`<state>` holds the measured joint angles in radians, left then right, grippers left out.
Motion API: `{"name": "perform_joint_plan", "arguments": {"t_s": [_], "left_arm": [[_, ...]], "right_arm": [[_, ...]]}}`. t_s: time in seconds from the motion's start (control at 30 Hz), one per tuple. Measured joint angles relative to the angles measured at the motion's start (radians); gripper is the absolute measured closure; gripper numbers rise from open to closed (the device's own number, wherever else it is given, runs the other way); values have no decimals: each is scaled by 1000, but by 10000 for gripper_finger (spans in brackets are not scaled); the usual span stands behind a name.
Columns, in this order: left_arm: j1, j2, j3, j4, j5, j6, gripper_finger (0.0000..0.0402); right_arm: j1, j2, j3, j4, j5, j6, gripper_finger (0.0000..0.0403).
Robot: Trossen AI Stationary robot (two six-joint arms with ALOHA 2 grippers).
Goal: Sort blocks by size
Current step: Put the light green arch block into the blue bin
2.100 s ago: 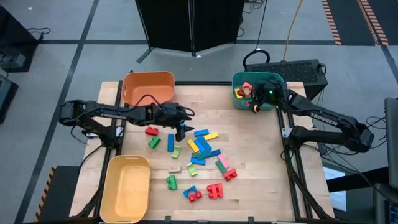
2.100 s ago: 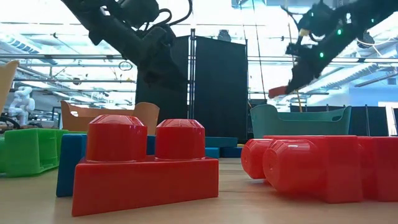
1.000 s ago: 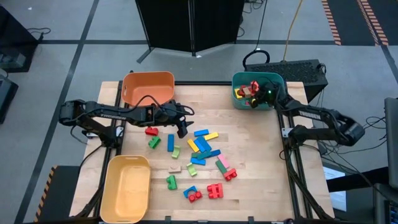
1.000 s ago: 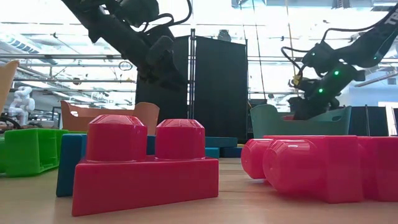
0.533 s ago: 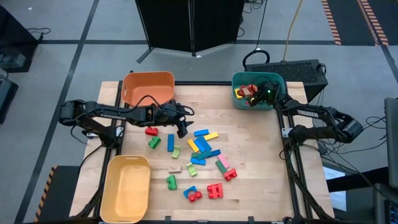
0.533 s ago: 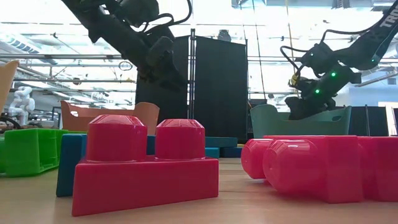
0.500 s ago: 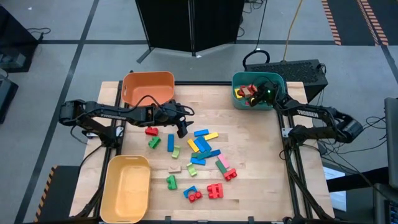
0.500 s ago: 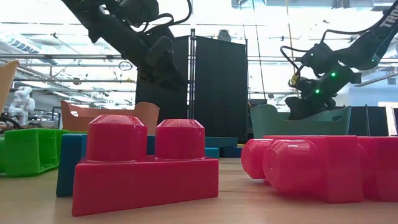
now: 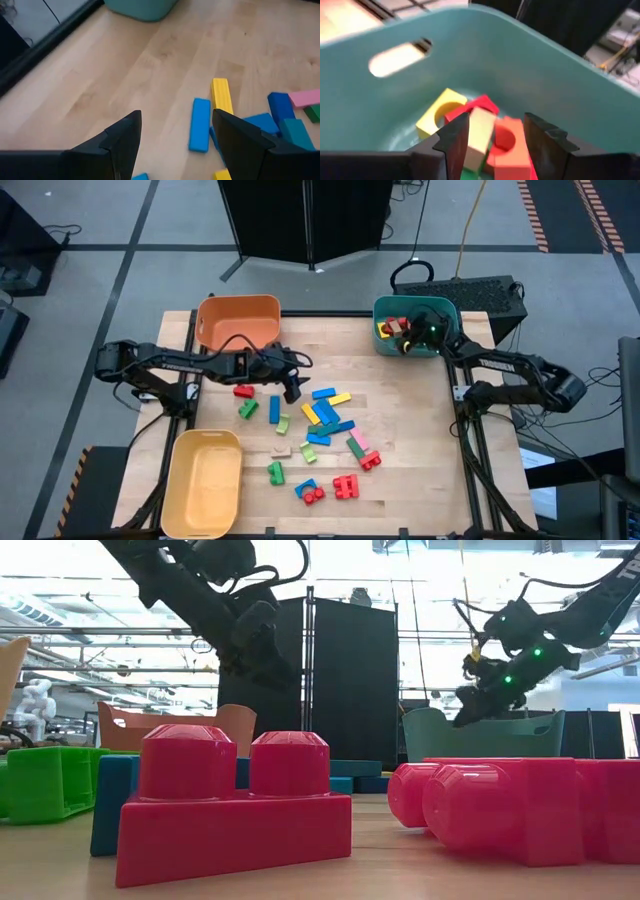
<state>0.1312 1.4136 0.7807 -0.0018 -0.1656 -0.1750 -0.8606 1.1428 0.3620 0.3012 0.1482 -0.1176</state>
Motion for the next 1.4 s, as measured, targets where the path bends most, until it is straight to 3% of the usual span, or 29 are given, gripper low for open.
{"name": "perform_joint_plan", "arguments": {"t_s": [0.37, 0.6, 0.87, 1.07, 1.4], "left_arm": [[-81, 0, 0, -75, -11, -56, 162], [-120, 0, 0, -170, -15, -61, 162], [-145, 0, 0, -371, -5, -287, 162], [-174, 0, 0, -405, -1, -357, 162], [-232, 41, 0, -386, 2, -106, 162]], "right_arm": [[86, -152, 0, 25, -6, -4, 227], [157, -257, 0, 25, -131, -7, 227], [258, -321, 1, 24, -202, 25, 227], [307, -314, 1, 23, -203, 26, 227], [350, -311, 1, 53, -203, 3, 227]]}}
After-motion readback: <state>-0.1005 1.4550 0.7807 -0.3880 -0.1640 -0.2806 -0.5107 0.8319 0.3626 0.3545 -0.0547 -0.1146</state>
